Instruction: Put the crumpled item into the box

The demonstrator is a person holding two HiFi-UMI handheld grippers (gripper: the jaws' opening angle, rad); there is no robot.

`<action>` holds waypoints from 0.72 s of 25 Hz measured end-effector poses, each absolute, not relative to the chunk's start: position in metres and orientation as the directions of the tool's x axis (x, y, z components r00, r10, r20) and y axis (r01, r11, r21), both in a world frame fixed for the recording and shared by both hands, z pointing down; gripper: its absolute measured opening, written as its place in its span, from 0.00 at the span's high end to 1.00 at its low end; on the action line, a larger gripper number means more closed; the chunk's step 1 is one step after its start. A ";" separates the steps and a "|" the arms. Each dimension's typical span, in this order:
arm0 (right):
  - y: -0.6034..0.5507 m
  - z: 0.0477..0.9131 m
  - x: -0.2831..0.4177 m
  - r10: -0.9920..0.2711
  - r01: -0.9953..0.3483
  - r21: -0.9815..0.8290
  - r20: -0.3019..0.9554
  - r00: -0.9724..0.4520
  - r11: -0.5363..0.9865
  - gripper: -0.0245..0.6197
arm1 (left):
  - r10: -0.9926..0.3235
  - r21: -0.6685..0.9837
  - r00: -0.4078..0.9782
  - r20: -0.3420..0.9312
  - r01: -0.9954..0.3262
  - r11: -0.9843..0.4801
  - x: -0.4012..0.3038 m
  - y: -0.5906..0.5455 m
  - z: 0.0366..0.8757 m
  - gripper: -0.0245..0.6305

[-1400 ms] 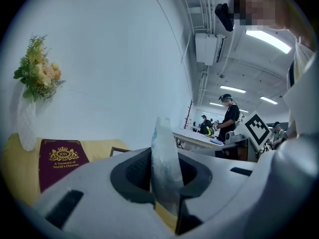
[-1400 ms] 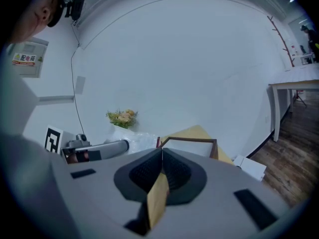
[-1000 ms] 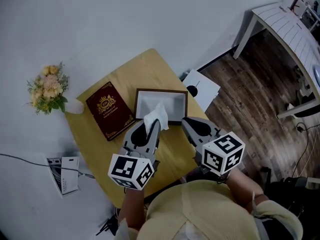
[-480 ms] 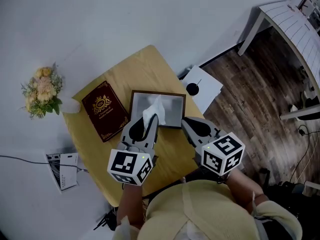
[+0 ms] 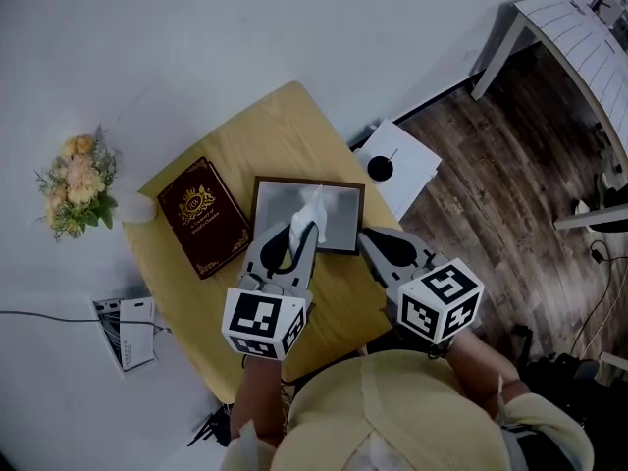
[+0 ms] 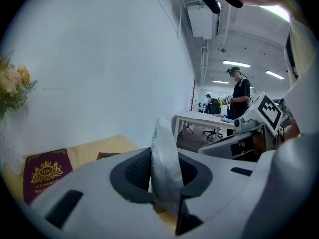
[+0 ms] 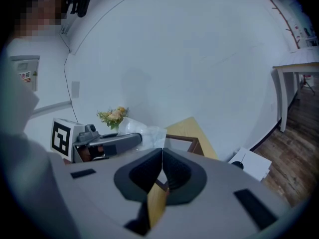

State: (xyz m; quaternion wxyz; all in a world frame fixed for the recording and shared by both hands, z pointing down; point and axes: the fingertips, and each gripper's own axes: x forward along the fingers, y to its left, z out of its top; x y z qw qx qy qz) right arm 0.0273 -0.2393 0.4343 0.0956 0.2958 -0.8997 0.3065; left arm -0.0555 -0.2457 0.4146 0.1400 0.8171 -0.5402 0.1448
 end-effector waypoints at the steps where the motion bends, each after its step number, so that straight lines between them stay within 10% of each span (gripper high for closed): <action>1: -0.239 0.435 0.027 -0.473 -0.591 -0.496 0.354 -0.807 0.636 0.92 | -0.840 0.075 0.376 0.390 -0.923 -0.378 -0.055 -0.246 0.416 0.85; 18: -0.233 0.439 0.024 -0.475 -0.595 -0.499 0.358 -0.804 0.630 0.92 | -0.859 0.097 0.374 0.350 -0.927 -0.363 -0.060 -0.244 0.410 0.75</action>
